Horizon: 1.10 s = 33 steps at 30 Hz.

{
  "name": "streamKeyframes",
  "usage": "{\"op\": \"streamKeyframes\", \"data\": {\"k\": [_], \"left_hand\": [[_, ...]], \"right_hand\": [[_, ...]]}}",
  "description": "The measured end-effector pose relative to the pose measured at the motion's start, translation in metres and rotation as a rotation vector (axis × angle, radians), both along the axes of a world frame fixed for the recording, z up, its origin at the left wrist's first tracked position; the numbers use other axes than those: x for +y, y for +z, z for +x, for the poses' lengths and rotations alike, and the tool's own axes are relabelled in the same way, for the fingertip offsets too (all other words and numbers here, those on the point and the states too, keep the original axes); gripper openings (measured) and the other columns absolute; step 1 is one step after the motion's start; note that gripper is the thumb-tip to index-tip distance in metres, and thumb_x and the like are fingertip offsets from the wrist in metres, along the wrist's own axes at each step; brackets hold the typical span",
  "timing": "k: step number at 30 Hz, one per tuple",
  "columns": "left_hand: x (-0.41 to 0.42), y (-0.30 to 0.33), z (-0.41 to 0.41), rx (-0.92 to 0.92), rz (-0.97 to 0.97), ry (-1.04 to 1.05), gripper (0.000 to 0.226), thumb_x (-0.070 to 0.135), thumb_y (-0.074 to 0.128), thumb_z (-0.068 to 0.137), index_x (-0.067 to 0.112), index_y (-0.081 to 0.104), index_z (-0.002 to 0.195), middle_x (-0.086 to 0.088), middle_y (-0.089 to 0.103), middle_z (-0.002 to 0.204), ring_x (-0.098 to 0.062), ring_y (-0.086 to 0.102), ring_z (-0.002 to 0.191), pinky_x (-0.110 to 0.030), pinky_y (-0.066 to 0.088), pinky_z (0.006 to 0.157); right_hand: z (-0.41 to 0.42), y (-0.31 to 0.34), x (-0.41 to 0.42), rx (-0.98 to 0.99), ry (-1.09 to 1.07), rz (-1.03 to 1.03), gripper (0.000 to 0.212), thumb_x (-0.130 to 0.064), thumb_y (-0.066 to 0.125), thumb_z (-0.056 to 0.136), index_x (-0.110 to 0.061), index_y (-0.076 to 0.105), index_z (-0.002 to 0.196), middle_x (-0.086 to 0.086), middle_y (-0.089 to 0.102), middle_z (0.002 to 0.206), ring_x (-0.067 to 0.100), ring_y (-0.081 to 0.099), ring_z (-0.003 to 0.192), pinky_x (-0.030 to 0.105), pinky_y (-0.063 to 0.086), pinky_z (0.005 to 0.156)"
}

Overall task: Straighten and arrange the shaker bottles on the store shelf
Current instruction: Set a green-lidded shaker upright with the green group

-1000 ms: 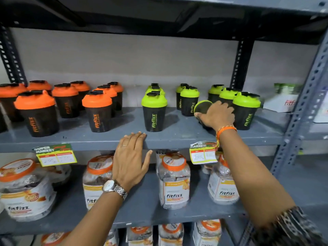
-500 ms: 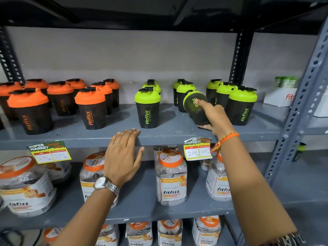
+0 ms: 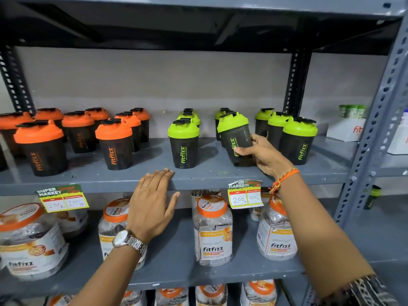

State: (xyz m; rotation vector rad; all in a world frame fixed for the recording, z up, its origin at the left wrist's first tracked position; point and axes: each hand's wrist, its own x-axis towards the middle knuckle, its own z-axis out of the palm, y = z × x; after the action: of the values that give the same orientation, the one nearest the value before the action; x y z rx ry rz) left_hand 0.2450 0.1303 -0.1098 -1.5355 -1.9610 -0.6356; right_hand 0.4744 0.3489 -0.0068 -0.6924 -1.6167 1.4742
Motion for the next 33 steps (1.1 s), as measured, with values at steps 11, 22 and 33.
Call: {"op": "streamKeyframes", "data": {"k": [11,22,33], "left_hand": [[0.003,0.006,0.007,-0.051,0.095,-0.005,0.050,0.050,0.038,0.097,0.018,0.060,0.128,-0.004,0.068,0.125,-0.026,0.061,0.114,-0.039,0.038,0.105],[0.054,0.096,-0.023,-0.715,-0.275,-0.099,0.099,0.036,0.081,0.079,0.014,0.019,0.153,-0.007,0.058,0.140,-0.029,0.054,0.131,-0.045,0.042,0.109],[0.092,0.098,-0.036,-0.773,-0.199,-0.251,0.082,0.033,0.089,0.068,0.023,0.046,0.137,0.000,0.065,0.124,-0.021,0.064,0.111,-0.044,0.047,0.106]], "right_hand": [[0.006,-0.006,0.024,-0.088,0.044,0.038,0.073,0.015,0.076,0.075,0.000,0.049,0.140,0.017,0.067,0.131,0.029,0.066,0.121,0.031,0.060,0.088],[0.011,-0.008,0.032,-0.193,0.098,0.126,0.075,0.014,0.080,0.072,-0.005,0.049,0.138,0.016,0.069,0.128,0.026,0.068,0.118,0.035,0.061,0.087],[0.011,-0.004,0.035,-0.154,0.013,0.203,0.062,0.013,0.078,0.075,-0.011,0.050,0.126,0.016,0.066,0.128,0.025,0.068,0.112,0.042,0.060,0.094]]}}
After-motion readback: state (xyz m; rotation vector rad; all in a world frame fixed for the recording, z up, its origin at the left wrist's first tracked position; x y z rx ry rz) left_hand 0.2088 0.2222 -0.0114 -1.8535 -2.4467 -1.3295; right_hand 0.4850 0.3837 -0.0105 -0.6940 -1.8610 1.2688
